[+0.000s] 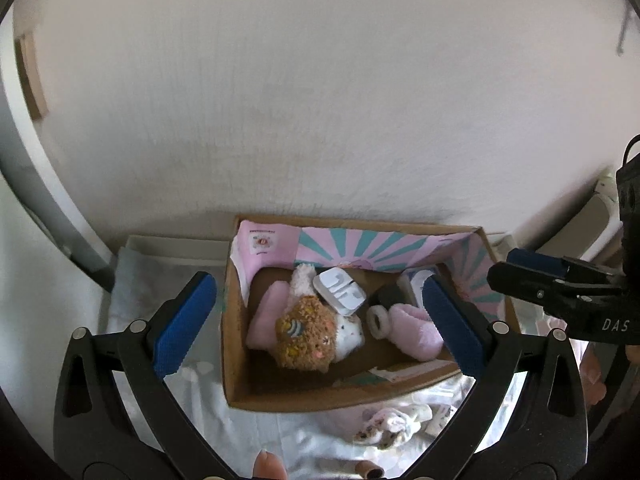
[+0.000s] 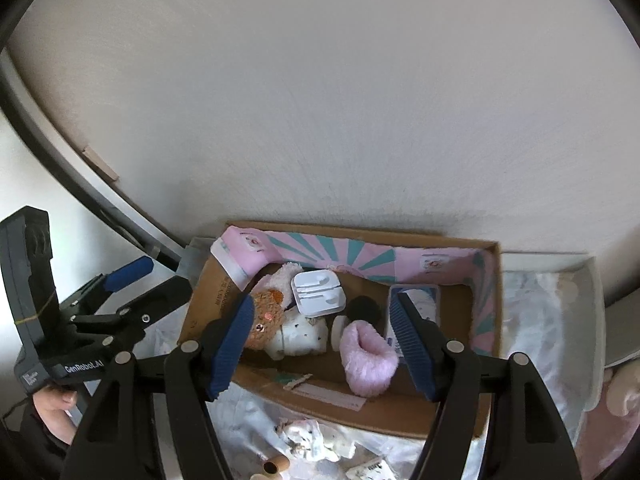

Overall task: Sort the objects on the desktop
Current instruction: 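Withdraw both tools from the box toward the tissue pack and tube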

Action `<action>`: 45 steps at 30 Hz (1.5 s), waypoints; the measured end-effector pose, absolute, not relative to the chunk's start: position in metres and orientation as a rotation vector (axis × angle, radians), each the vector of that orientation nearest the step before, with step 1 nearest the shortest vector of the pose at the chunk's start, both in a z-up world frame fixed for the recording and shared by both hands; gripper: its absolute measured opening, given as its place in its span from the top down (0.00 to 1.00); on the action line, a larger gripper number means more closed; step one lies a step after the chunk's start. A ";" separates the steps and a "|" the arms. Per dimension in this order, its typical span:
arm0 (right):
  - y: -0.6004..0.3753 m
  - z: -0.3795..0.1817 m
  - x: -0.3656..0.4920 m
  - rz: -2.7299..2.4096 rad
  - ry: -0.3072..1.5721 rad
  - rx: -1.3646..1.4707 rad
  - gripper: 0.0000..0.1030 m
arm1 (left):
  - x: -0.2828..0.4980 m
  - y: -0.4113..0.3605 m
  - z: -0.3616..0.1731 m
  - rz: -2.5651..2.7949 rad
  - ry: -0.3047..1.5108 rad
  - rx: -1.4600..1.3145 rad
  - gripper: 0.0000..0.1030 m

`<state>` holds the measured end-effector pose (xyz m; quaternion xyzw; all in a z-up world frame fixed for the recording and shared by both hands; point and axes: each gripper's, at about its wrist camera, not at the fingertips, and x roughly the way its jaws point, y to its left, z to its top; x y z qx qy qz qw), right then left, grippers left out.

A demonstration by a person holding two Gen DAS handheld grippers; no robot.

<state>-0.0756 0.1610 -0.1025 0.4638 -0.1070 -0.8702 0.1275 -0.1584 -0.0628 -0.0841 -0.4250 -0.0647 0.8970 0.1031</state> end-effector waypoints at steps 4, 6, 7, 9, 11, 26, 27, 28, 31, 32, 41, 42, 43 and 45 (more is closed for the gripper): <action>0.163 -0.080 -0.054 -2.591 -0.231 1.282 0.36 | -0.139 -0.061 -0.062 2.665 -0.154 -1.216 0.00; 0.167 -0.071 -0.042 -2.609 -0.192 1.263 0.36 | -0.126 -0.060 -0.053 2.676 -0.151 -1.191 0.00; 0.170 -0.068 -0.037 -2.612 -0.183 1.251 0.36 | -0.119 -0.060 -0.048 2.677 -0.154 -1.174 0.00; 0.176 -0.062 -0.024 -2.619 -0.174 1.229 0.36 | -0.104 -0.059 -0.041 2.685 -0.154 -1.137 0.00; 0.182 -0.061 -0.011 -2.625 -0.168 1.226 0.36 | -0.094 -0.058 -0.038 2.691 -0.143 -1.115 0.00; 0.197 -0.104 0.055 -2.649 -0.104 1.264 0.36 | -0.044 -0.040 -0.072 2.606 -0.122 -1.200 0.00; 0.196 -0.109 0.060 -2.637 -0.097 1.267 0.36 | -0.039 -0.039 -0.080 2.597 -0.120 -1.213 0.00; 0.195 -0.114 0.064 -2.628 -0.092 1.269 0.36 | -0.036 -0.038 -0.086 2.591 -0.117 -1.226 0.00; 0.192 -0.128 0.076 -2.601 -0.076 1.264 0.36 | -0.020 -0.036 -0.106 2.565 -0.122 -1.250 0.01; 0.190 -0.134 0.081 -2.595 -0.070 1.262 0.36 | -0.014 -0.036 -0.111 2.556 -0.124 -1.248 0.01; 0.176 -0.193 0.116 -2.531 -0.005 1.276 0.36 | 0.046 -0.017 -0.176 2.513 -0.025 -1.242 0.09; 0.173 -0.201 0.119 -2.528 0.012 1.269 0.36 | 0.052 -0.015 -0.186 2.508 -0.022 -1.248 0.10; 0.171 -0.207 0.121 -2.528 0.028 1.264 0.36 | 0.056 -0.013 -0.195 2.506 -0.025 -1.249 0.12; 0.165 -0.222 0.125 -2.532 0.075 1.249 0.36 | 0.064 -0.011 -0.213 2.503 -0.039 -1.255 0.18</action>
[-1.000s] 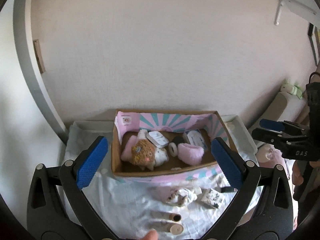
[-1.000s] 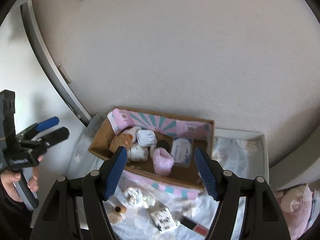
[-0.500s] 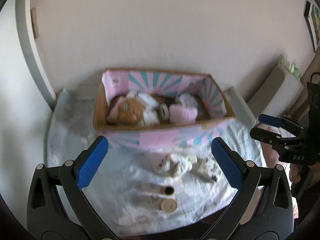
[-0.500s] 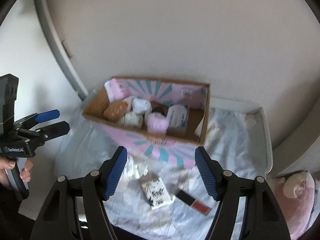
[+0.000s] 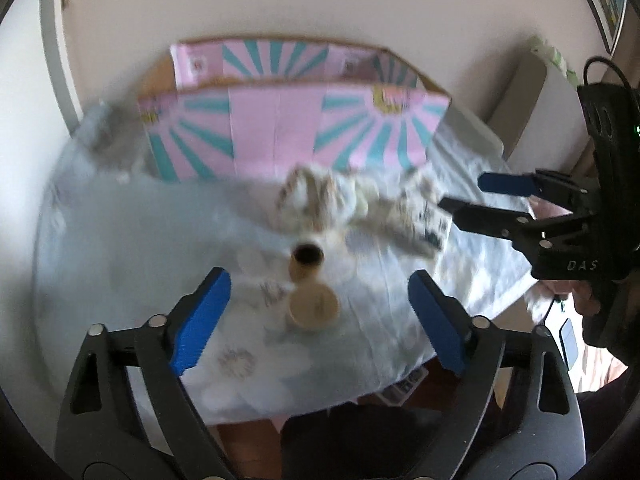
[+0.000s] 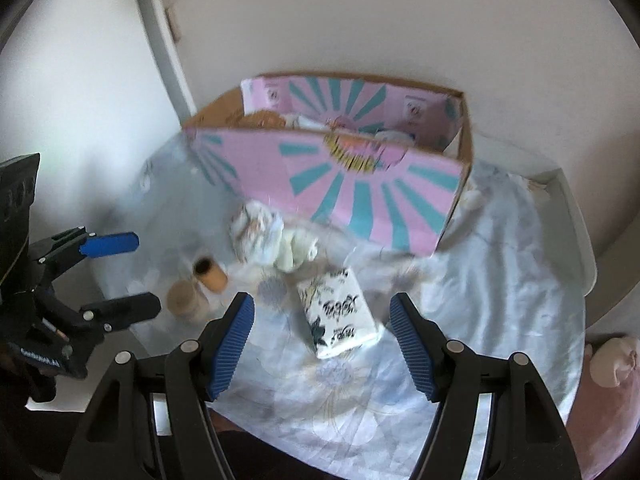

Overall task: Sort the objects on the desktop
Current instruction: 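Withdraw both tools from the box toward the tissue pack and tube, then grasp the cardboard tube with left tool while right tool grasps the tissue pack, then carry tube and tissue pack into the box and open both tools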

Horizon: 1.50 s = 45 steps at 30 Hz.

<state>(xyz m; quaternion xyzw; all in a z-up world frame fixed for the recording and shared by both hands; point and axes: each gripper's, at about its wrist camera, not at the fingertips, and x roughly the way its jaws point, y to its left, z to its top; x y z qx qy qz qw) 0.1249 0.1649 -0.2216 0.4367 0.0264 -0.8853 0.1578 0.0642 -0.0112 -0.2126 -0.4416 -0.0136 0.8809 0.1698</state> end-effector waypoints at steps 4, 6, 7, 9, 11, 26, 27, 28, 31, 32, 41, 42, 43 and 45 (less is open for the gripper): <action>0.160 -0.248 0.126 -2.522 0.113 1.265 0.36 | 0.070 -0.006 -0.237 2.522 -0.025 -1.255 0.28; 0.161 -0.257 0.125 -2.520 0.125 1.265 0.36 | 0.069 -0.004 -0.246 2.527 -0.025 -1.256 0.30; 0.161 -0.259 0.124 -2.519 0.131 1.267 0.36 | 0.068 -0.004 -0.248 2.530 -0.025 -1.257 0.34; 0.162 -0.264 0.122 -2.536 0.171 1.265 0.36 | 0.068 -0.003 -0.252 2.532 -0.027 -1.257 0.37; 0.164 -0.266 0.120 -2.544 0.183 1.257 0.36 | 0.068 -0.002 -0.255 2.539 -0.023 -1.248 0.42; 0.146 -0.276 0.105 -2.500 0.354 1.218 0.58 | 0.064 -0.003 -0.263 2.544 0.046 -1.245 0.70; 0.145 -0.275 0.104 -2.497 0.365 1.220 0.58 | 0.063 -0.004 -0.263 2.542 0.040 -1.243 0.70; 0.145 -0.275 0.103 -2.496 0.366 1.222 0.59 | 0.063 -0.005 -0.262 2.541 0.037 -1.241 0.70; 0.146 -0.272 0.104 -2.499 0.352 1.233 0.59 | 0.062 -0.007 -0.257 2.538 0.036 -1.231 0.70; 0.146 -0.270 0.104 -2.502 0.346 1.235 0.59 | 0.062 -0.008 -0.255 2.537 0.037 -1.227 0.70; 0.152 -0.216 0.096 -2.565 0.203 1.216 0.59 | 0.057 -0.029 -0.199 2.547 -0.013 -1.172 0.70; 0.152 -0.205 0.094 -2.581 0.197 1.195 0.59 | 0.054 -0.032 -0.190 2.553 -0.015 -1.161 0.70; 0.152 -0.196 0.092 -2.592 0.192 1.179 0.59 | 0.051 -0.034 -0.182 2.559 -0.013 -1.151 0.70; 0.154 -0.174 0.084 -2.619 0.175 1.145 0.59 | 0.041 -0.039 -0.159 2.580 -0.002 -1.112 0.70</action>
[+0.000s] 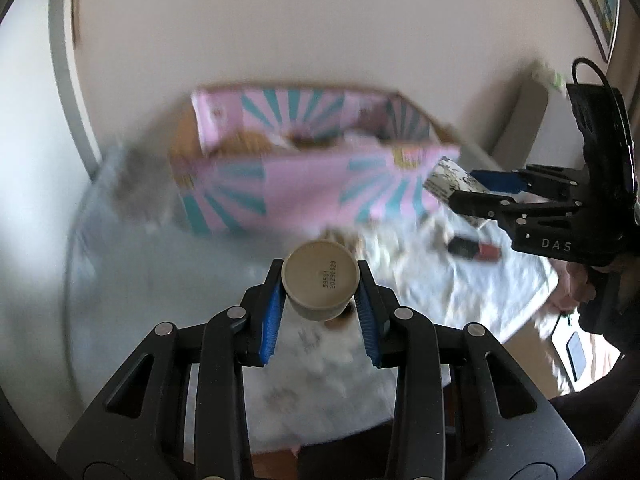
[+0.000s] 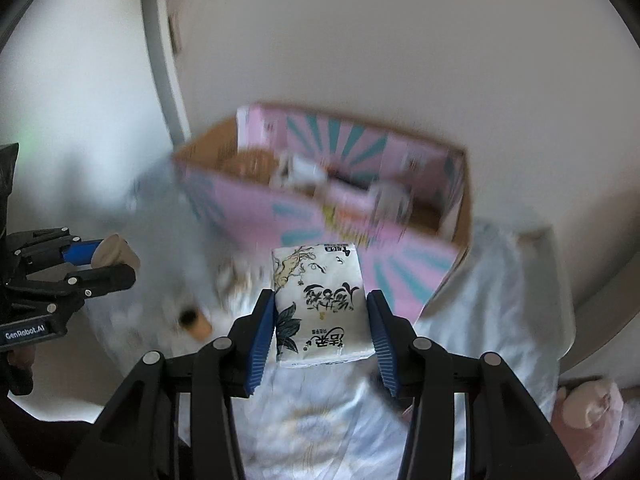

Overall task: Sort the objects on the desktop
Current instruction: 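Carry tube and tissue pack into the box and open both tools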

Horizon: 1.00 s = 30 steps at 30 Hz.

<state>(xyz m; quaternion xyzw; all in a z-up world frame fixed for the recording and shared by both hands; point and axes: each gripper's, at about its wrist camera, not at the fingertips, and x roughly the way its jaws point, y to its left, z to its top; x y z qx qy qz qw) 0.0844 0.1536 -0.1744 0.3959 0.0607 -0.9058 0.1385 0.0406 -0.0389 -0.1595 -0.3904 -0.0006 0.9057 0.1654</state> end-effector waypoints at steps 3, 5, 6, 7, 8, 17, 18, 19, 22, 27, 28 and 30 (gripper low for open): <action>0.156 -0.146 0.070 -2.649 0.141 1.105 0.59 | 0.021 -0.046 -0.131 2.603 0.009 -1.059 0.70; 0.158 -0.132 0.060 -2.660 0.127 1.086 0.59 | 0.007 -0.049 -0.118 2.612 0.019 -1.027 0.70; 0.158 -0.124 0.053 -2.669 0.120 1.080 0.59 | -0.005 -0.050 -0.111 2.614 0.026 -1.018 0.70; 0.158 -0.118 0.049 -2.678 0.115 1.074 0.59 | -0.012 -0.051 -0.107 2.616 0.029 -1.013 0.70; 0.158 -0.112 0.039 -2.674 0.103 1.080 0.59 | -0.026 -0.052 -0.102 2.608 0.030 -1.013 0.70; 0.153 -0.109 -0.023 -2.667 0.094 1.169 0.59 | -0.122 -0.048 -0.097 2.550 0.031 -1.084 0.70; 0.152 -0.112 -0.031 -2.656 0.086 1.193 0.59 | -0.130 -0.046 -0.100 2.542 0.033 -1.096 0.70; 0.152 -0.115 -0.036 -2.653 0.083 1.209 0.59 | -0.137 -0.045 -0.103 2.535 0.038 -1.111 0.70; 0.152 -0.128 -0.055 -2.640 0.081 1.268 0.59 | -0.158 -0.039 -0.116 2.505 0.041 -1.165 0.70; 0.155 -0.147 -0.073 -2.611 0.059 1.344 0.59 | -0.179 -0.030 -0.136 2.467 0.038 -1.229 0.70; 0.155 -0.149 -0.075 -2.607 0.053 1.354 0.59 | -0.181 -0.029 -0.138 2.462 0.039 -1.237 0.70; 0.157 -0.155 -0.079 -2.602 0.039 1.372 0.59 | -0.185 -0.026 -0.144 2.454 0.040 -1.250 0.70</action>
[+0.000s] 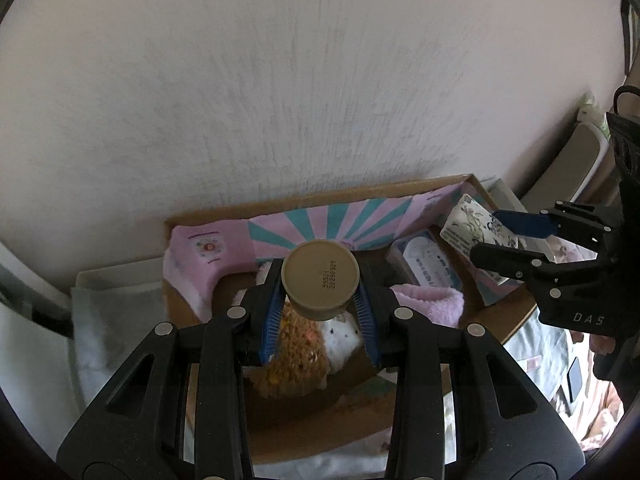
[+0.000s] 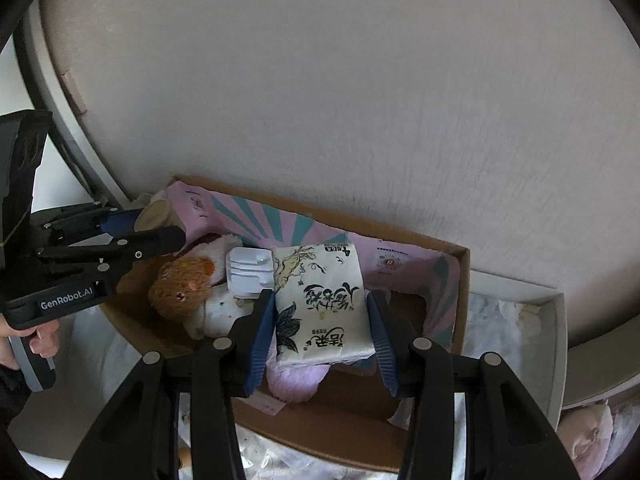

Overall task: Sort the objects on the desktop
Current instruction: 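Carry tube and tissue pack into the box and open both tools, then withdraw both tools and grasp the white cloth with left tool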

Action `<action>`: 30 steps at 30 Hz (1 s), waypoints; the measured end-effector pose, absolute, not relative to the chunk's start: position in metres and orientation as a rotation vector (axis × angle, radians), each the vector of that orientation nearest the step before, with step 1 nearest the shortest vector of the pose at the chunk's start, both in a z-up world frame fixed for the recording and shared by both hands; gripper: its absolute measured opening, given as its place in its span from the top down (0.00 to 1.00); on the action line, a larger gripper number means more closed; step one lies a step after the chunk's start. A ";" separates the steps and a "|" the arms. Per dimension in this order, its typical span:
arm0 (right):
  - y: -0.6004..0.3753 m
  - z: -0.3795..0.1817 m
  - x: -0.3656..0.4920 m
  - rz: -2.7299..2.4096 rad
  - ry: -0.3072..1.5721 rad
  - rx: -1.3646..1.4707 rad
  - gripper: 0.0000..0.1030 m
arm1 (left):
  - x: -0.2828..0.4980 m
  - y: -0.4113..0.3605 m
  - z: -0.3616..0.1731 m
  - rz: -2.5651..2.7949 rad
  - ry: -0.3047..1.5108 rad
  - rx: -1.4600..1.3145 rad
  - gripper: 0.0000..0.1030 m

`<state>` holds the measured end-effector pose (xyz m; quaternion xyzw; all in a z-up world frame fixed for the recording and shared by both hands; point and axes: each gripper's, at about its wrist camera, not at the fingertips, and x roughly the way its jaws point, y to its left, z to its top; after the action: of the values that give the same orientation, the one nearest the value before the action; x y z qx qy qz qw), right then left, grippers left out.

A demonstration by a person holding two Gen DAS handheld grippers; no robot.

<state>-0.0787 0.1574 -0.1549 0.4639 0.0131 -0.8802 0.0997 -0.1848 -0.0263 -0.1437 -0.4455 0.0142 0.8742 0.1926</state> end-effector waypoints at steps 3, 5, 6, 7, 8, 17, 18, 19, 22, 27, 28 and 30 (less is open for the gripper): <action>0.160 -0.161 -0.083 -2.597 0.021 1.393 0.59 | -0.188 -0.023 -0.149 2.447 0.049 -1.264 0.70; 0.163 -0.164 -0.086 -2.590 0.008 1.407 0.59 | -0.190 -0.021 -0.153 2.444 0.054 -1.277 0.70; 0.164 -0.166 -0.089 -2.582 -0.003 1.419 0.59 | -0.193 -0.022 -0.157 2.442 0.054 -1.285 0.70; 0.164 -0.167 -0.091 -2.574 -0.014 1.431 0.58 | -0.194 -0.022 -0.159 2.439 0.051 -1.292 0.70; 0.166 -0.170 -0.094 -2.567 -0.040 1.451 0.58 | -0.195 -0.022 -0.159 2.435 0.045 -1.300 0.70; 0.181 -0.168 -0.089 -2.621 -0.174 1.427 0.26 | -0.196 -0.020 -0.156 2.487 0.043 -1.311 0.00; 0.182 -0.168 -0.086 -2.630 -0.177 1.422 0.26 | -0.193 -0.022 -0.154 2.494 0.043 -1.305 0.00; 0.184 -0.167 -0.083 -2.633 -0.178 1.415 0.26 | -0.192 -0.023 -0.153 2.499 0.044 -1.296 0.00; 0.187 -0.165 -0.074 -2.632 -0.160 1.416 0.26 | -0.182 -0.030 -0.145 2.501 0.024 -1.279 0.00; 0.186 -0.156 -0.057 -2.665 -0.147 1.366 0.26 | -0.167 -0.033 -0.132 2.504 -0.006 -1.253 0.00; 0.186 -0.153 -0.053 -2.672 -0.138 1.351 0.26 | -0.164 -0.035 -0.129 2.504 -0.013 -1.244 0.00; 0.182 -0.147 -0.044 -2.691 -0.096 1.309 0.26 | -0.154 -0.038 -0.121 2.493 -0.028 -1.204 0.00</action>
<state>-0.0439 0.1816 -0.1468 0.4361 -0.0320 -0.8963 0.0736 -0.1544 -0.0382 -0.1209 -0.4272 -0.0100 0.8849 0.1852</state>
